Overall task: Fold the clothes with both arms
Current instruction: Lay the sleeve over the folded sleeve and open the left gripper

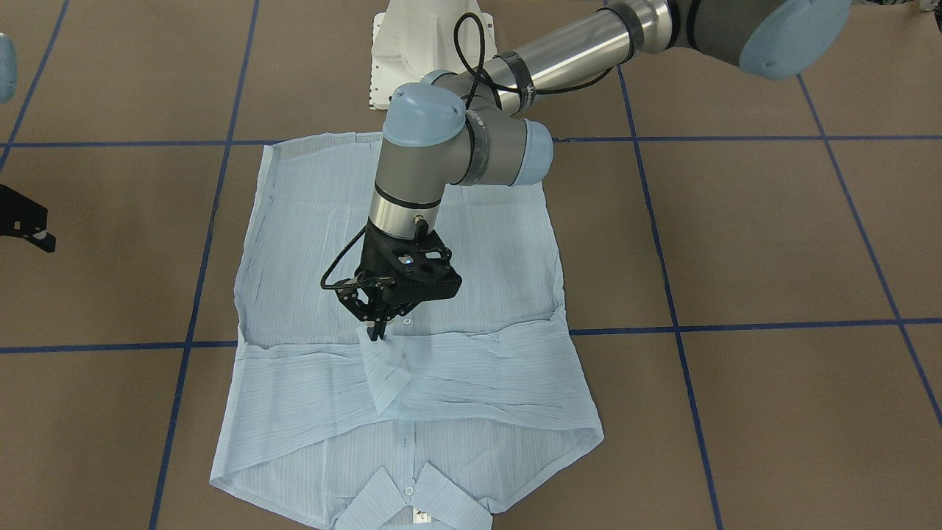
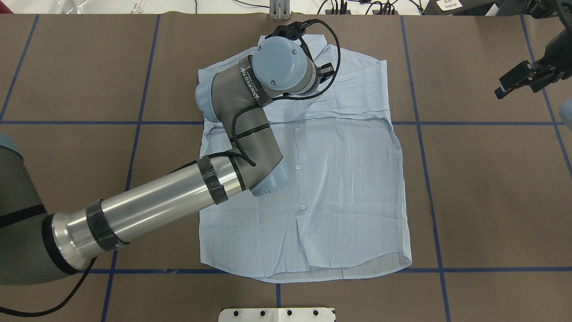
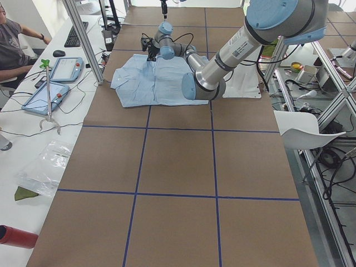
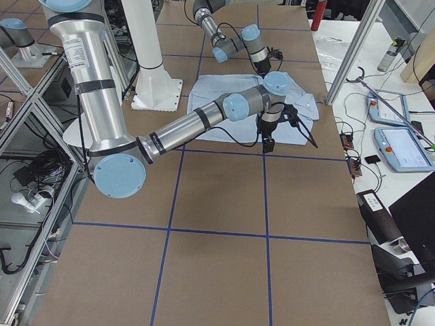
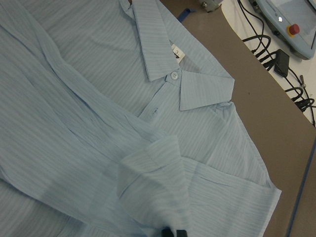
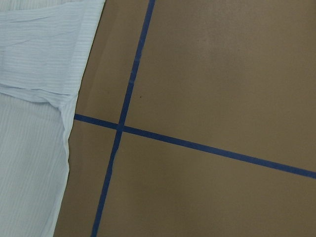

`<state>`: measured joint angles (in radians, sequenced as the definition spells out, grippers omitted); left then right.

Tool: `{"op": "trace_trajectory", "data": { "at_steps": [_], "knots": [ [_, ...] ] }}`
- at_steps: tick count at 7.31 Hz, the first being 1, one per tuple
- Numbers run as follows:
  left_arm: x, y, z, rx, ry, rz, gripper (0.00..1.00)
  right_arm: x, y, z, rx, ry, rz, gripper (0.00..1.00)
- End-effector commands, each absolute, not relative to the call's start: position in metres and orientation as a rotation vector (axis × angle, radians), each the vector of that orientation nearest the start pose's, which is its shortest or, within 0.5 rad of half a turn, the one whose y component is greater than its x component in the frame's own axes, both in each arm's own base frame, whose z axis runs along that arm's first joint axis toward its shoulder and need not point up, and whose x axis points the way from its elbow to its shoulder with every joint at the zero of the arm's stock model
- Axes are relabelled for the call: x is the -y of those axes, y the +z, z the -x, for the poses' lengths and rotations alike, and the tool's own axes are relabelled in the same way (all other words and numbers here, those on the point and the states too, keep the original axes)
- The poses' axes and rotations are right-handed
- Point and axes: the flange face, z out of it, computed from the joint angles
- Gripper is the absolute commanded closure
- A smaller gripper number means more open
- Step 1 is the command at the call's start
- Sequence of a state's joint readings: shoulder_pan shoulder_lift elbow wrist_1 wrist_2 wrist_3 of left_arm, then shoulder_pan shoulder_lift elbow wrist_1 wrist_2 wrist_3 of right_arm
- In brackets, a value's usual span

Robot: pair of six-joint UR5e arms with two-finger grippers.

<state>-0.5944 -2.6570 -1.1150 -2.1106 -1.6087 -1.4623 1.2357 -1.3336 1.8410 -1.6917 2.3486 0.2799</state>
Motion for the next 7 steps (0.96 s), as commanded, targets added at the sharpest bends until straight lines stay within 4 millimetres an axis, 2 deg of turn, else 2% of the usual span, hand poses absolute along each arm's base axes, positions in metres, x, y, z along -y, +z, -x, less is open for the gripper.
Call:
{"op": "trace_trajectory", "data": {
  "at_steps": [1, 2, 3, 4, 5, 6, 7],
  "knots": [
    [0.566, 0.073, -0.609, -1.088, -0.173, -0.535, 1.00, 0.552, 0.414, 0.124, 0.843, -0.200, -0.117, 0.00],
    [0.566, 0.071, -0.608, -1.095, -0.122, -0.588, 1.00, 0.552, 0.414, 0.123, 0.843, -0.199, -0.118, 0.00],
    [0.570, 0.078, -0.617, -1.056, -0.099, -0.661, 1.00, 0.552, 0.414, 0.123, 0.843, -0.197, -0.116, 0.00],
    [0.565, 0.082, -0.624, -1.026, -0.071, -0.713, 1.00, 0.553, 0.414, 0.122, 0.842, -0.195, -0.116, 0.00],
    [0.566, 0.081, -0.625, -1.008, -0.050, -0.736, 1.00, 0.553, 0.414, 0.121, 0.843, -0.195, -0.116, 0.00],
    [0.557, 0.086, -0.639, -0.970, -0.066, -0.767, 1.00, 0.553, 0.416, 0.121, 0.843, -0.192, -0.112, 0.00],
    [0.547, 0.074, -0.661, -0.946, -0.080, -0.794, 0.96, 0.554, 0.418, 0.122, 0.845, -0.192, -0.108, 0.00]
  ]
}}
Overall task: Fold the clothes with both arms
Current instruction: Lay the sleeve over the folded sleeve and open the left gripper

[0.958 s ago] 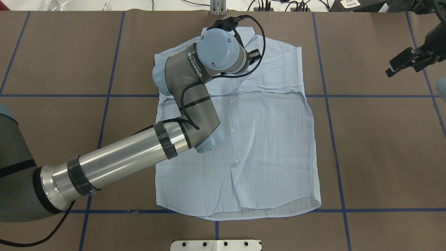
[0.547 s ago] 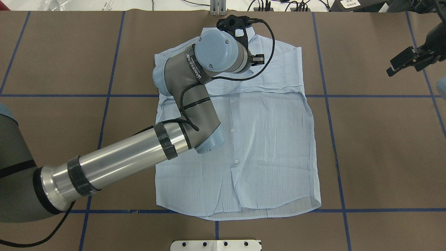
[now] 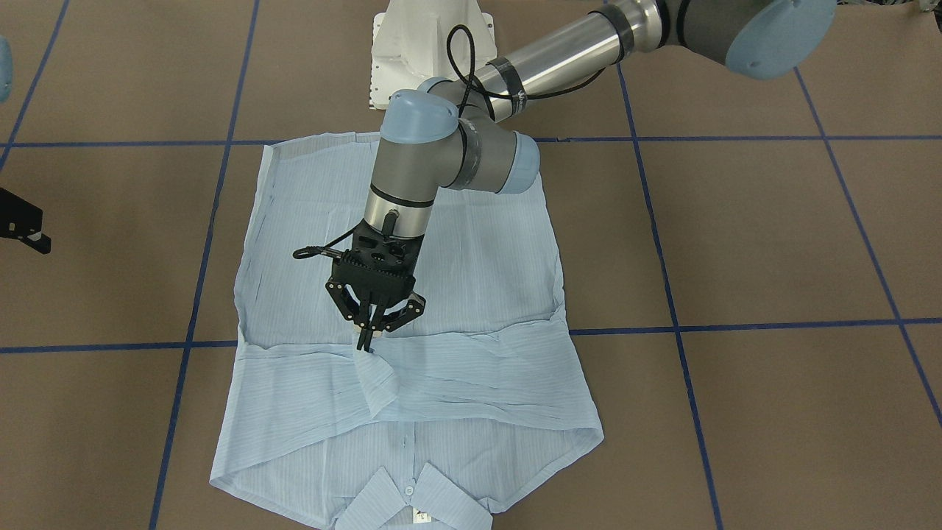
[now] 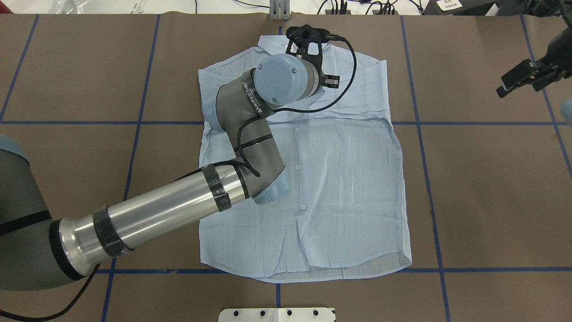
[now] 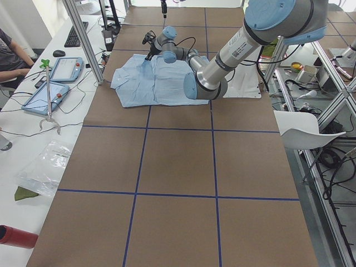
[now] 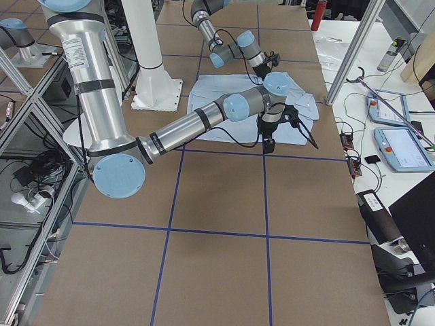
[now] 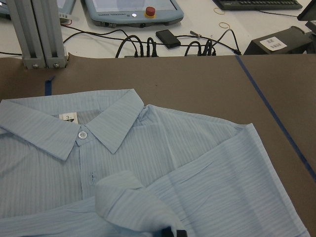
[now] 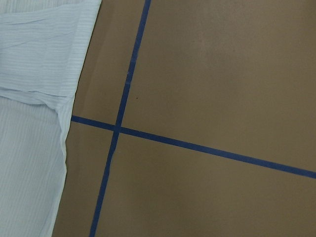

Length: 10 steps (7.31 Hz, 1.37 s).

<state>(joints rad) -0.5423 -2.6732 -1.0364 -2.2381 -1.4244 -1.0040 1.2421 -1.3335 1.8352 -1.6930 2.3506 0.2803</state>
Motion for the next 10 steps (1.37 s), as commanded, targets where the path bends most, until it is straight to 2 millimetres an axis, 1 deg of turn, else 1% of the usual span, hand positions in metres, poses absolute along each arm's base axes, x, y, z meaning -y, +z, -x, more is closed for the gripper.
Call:
{"op": "trace_trajectory", "data": {
  "at_steps": [1, 2, 3, 4, 5, 6, 7, 8, 9, 10],
  "knots": [
    [0.531, 0.063, -0.671, -0.986, -0.066, -0.802, 0.01, 0.554, 0.417, 0.120, 0.852, -0.189, -0.108, 0.00],
    [0.515, 0.059, -0.677, -1.058, -0.058, -0.825, 0.00, 0.555, 0.415, 0.119, 0.859, -0.188, -0.109, 0.00],
    [0.512, 0.060, -0.678, -1.069, -0.052, -0.823, 0.00, 0.556, 0.411, 0.120, 0.863, -0.191, -0.114, 0.00],
    [0.510, 0.059, -0.675, -1.077, -0.052, -0.825, 0.00, 0.557, 0.411, 0.119, 0.866, -0.190, -0.112, 0.00],
    [0.510, 0.069, -0.673, -1.062, -0.034, -0.835, 0.00, 0.556, 0.409, 0.120, 0.875, -0.194, -0.113, 0.00],
    [0.512, 0.066, -0.668, -1.067, -0.034, -0.843, 0.00, 0.555, 0.407, 0.120, 0.900, -0.196, -0.106, 0.00],
    [0.510, 0.072, -0.659, -1.066, -0.036, -0.843, 0.00, 0.553, 0.403, 0.122, 0.932, -0.196, -0.098, 0.00],
    [0.503, 0.091, -0.644, -1.068, -0.019, -0.815, 0.00, 0.549, 0.401, 0.122, 0.951, -0.178, -0.083, 0.00],
    [0.497, 0.116, -0.606, -1.037, -0.003, -0.768, 0.00, 0.548, 0.398, 0.122, 0.950, -0.145, -0.073, 0.00],
    [0.475, 0.141, -0.549, -1.033, 0.004, -0.758, 0.00, 0.545, 0.394, 0.123, 0.950, -0.102, -0.056, 0.00]
  ]
}}
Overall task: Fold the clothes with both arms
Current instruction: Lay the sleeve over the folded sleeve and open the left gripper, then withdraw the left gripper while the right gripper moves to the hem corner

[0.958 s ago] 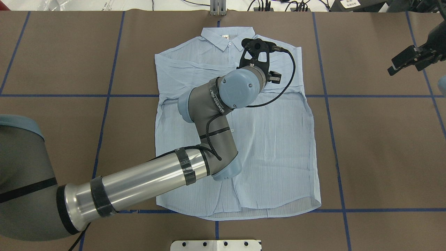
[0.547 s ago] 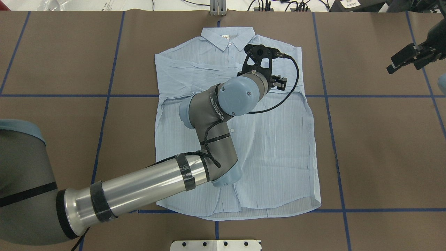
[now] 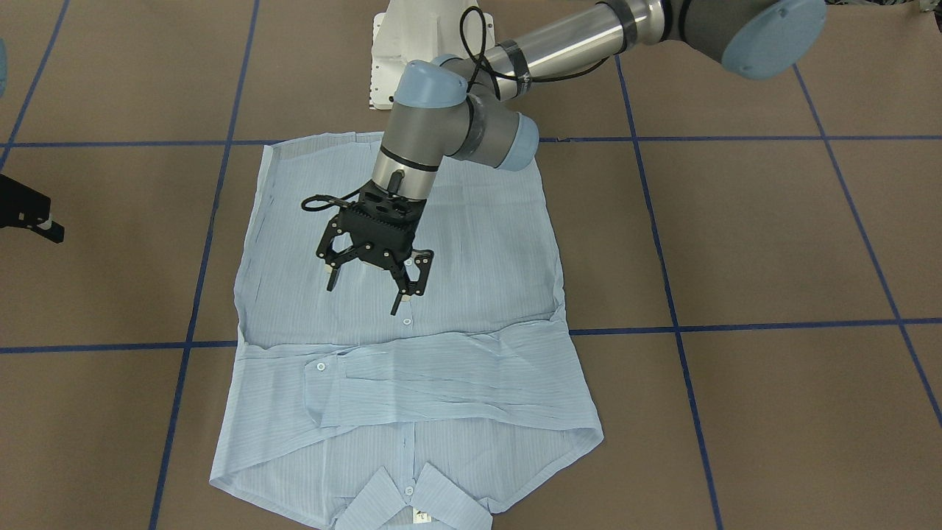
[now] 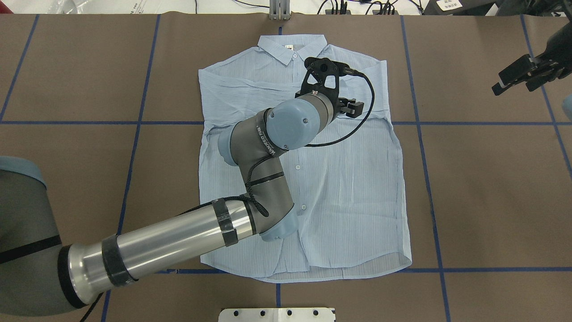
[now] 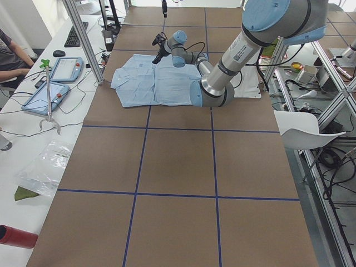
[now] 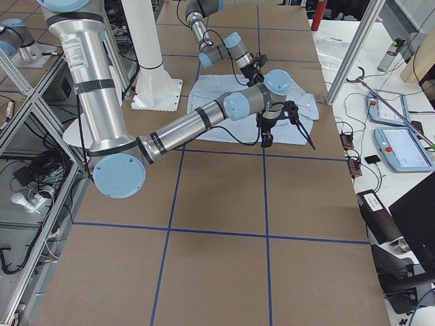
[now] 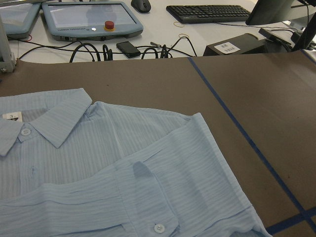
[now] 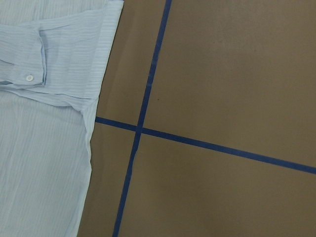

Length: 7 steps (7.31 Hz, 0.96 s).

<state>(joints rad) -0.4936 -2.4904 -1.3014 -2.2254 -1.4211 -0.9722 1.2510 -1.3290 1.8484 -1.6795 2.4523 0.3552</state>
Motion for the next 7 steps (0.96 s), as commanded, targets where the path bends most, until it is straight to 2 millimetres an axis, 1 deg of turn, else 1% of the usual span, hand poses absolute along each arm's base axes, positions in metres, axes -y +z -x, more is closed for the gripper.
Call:
{"op": "trace_trajectory", "data": {
  "at_steps": [1, 2, 3, 4, 5, 6, 7],
  "knots": [
    [0.461, 0.157, -0.499, -1.018, 0.034, -0.683, 0.00, 0.535, 0.381, 0.130, 0.948, -0.124, -0.078, 0.00],
    [0.457, 0.159, -0.465, -0.996, 0.059, -0.595, 0.00, 0.516, 0.367, 0.147, 0.938, -0.095, -0.063, 0.00],
    [0.445, 0.180, -0.444, -0.982, 0.070, -0.551, 0.00, 0.497, 0.350, 0.176, 0.900, -0.087, -0.076, 0.00],
    [0.432, 0.214, -0.428, -0.966, 0.085, -0.503, 0.00, 0.475, 0.339, 0.209, 0.872, -0.089, -0.070, 0.00],
    [0.421, 0.246, -0.408, -0.942, 0.087, -0.465, 0.00, 0.455, 0.327, 0.236, 0.862, -0.075, -0.058, 0.00],
    [0.412, 0.255, -0.400, -0.945, 0.086, -0.425, 0.00, 0.431, 0.314, 0.252, 0.869, -0.033, -0.034, 0.00],
    [0.417, 0.261, -0.389, -0.950, 0.088, -0.373, 0.00, 0.401, 0.305, 0.283, 0.852, -0.022, -0.022, 0.00]
  ]
}}
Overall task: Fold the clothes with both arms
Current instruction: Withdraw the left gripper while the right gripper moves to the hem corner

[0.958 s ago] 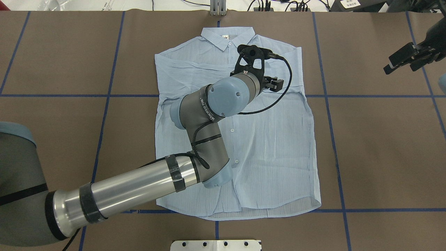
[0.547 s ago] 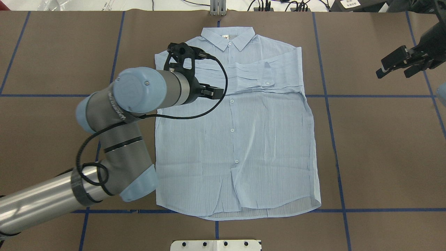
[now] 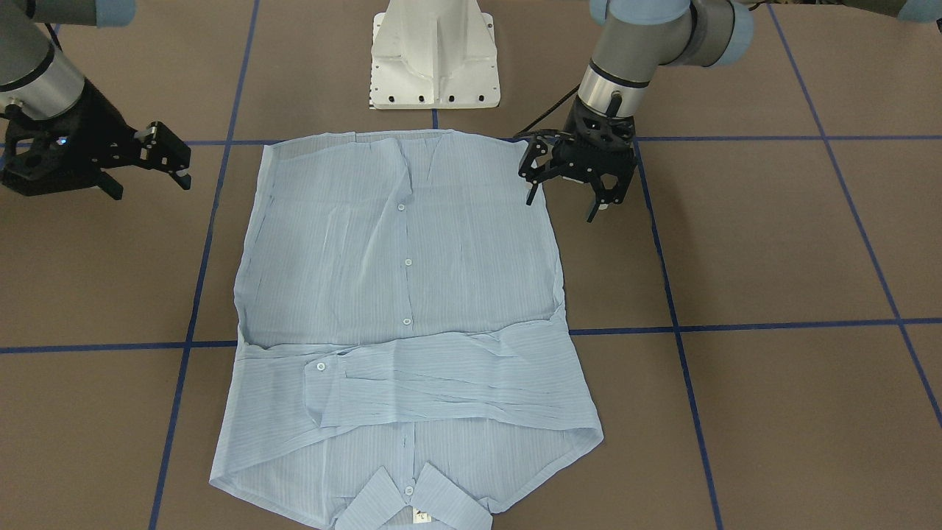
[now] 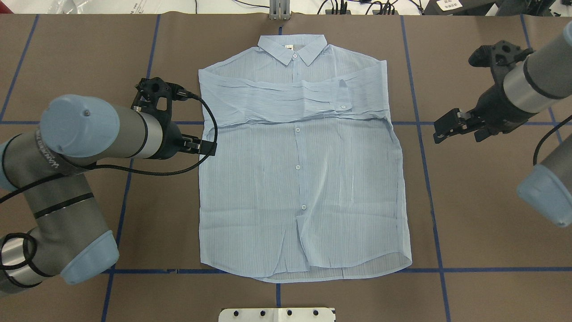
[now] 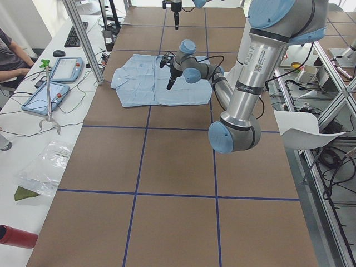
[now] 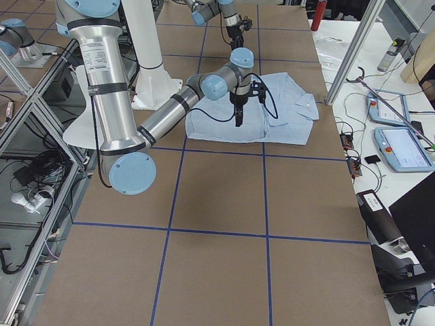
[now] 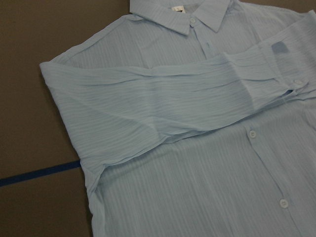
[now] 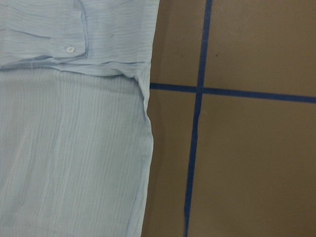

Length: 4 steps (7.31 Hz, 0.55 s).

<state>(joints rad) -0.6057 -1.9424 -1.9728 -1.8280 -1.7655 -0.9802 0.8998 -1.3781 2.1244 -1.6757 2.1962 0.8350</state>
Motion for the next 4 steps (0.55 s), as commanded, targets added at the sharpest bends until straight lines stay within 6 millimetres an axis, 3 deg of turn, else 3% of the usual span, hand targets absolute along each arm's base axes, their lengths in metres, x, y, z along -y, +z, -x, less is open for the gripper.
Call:
{"op": "trace_trajectory", "data": {
  "at_steps": [1, 2, 3, 4],
  "knots": [
    [0.415, 0.273, -0.386, -0.937, 0.089, -0.353, 0.00, 0.370, 0.298, 0.317, 0.823, -0.002, -0.026, 0.00],
    [0.411, 0.278, -0.379, -0.935, 0.089, -0.351, 0.00, 0.343, 0.296, 0.345, 0.813, 0.017, 0.005, 0.00],
    [0.404, 0.272, -0.369, -0.949, 0.088, -0.359, 0.00, 0.324, 0.304, 0.355, 0.856, 0.009, -0.011, 0.00],
    [0.400, 0.270, -0.366, -0.955, 0.087, -0.361, 0.00, 0.303, 0.337, 0.350, 0.900, 0.008, -0.033, 0.00]
  ]
}}
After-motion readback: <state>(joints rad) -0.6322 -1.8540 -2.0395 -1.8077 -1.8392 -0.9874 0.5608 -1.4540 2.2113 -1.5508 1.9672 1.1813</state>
